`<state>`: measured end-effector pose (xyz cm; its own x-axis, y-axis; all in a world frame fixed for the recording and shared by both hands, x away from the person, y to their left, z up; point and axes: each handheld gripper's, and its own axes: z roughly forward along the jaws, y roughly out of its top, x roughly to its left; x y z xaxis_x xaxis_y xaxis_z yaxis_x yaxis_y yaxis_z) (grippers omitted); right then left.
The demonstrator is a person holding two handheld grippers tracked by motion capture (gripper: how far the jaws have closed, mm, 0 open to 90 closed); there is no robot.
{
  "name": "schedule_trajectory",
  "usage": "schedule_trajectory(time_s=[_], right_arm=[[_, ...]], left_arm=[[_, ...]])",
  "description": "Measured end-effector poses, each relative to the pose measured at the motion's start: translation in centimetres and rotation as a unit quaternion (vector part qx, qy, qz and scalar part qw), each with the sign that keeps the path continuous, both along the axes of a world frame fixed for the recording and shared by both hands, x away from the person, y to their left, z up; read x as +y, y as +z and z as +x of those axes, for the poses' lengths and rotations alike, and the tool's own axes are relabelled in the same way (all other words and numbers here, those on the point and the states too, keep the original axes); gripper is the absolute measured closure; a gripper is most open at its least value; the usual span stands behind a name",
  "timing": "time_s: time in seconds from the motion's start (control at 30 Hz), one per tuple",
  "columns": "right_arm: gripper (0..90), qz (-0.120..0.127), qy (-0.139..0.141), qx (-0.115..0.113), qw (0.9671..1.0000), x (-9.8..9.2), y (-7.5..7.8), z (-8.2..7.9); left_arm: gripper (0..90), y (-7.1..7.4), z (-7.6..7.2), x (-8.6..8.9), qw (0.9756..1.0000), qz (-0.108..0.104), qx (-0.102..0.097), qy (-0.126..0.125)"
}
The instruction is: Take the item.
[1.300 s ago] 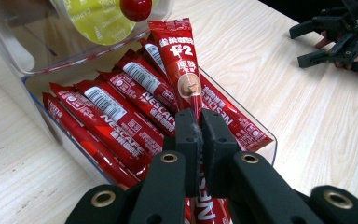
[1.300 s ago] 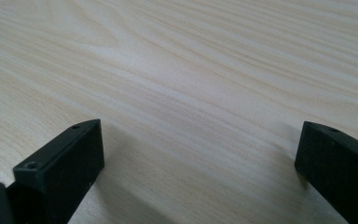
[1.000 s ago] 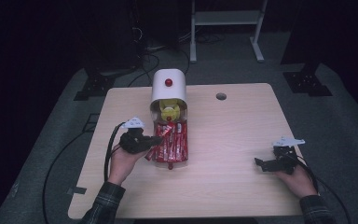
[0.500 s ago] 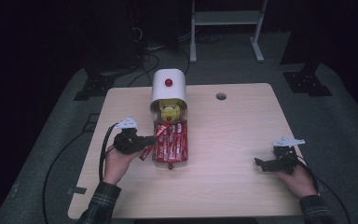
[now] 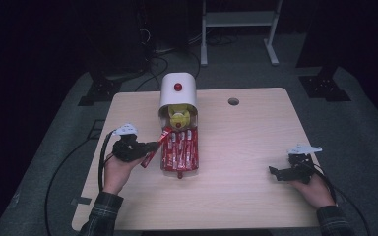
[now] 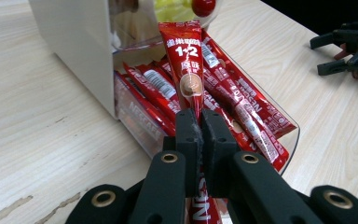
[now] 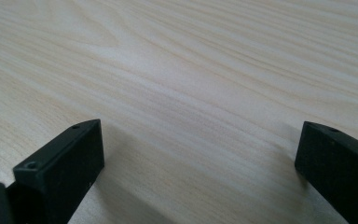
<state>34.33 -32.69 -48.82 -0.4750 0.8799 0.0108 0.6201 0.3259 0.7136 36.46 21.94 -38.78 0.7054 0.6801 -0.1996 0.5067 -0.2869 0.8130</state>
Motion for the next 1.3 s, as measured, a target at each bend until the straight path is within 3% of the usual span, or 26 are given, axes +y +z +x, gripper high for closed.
schedule_trajectory(time_s=[0.63,1.3], right_arm=[[0.4,0.000,0.000,0.000,1.0000,0.0,0.0,0.0],[0.4,0.000,0.000,0.000,1.0000,0.0,0.0,0.0]], left_arm=[[86.5,-0.6,0.5,2.4,0.9996,-0.001,0.009,0.028],[86.6,-1.9,1.2,3.3,0.9983,0.013,0.023,0.051]])
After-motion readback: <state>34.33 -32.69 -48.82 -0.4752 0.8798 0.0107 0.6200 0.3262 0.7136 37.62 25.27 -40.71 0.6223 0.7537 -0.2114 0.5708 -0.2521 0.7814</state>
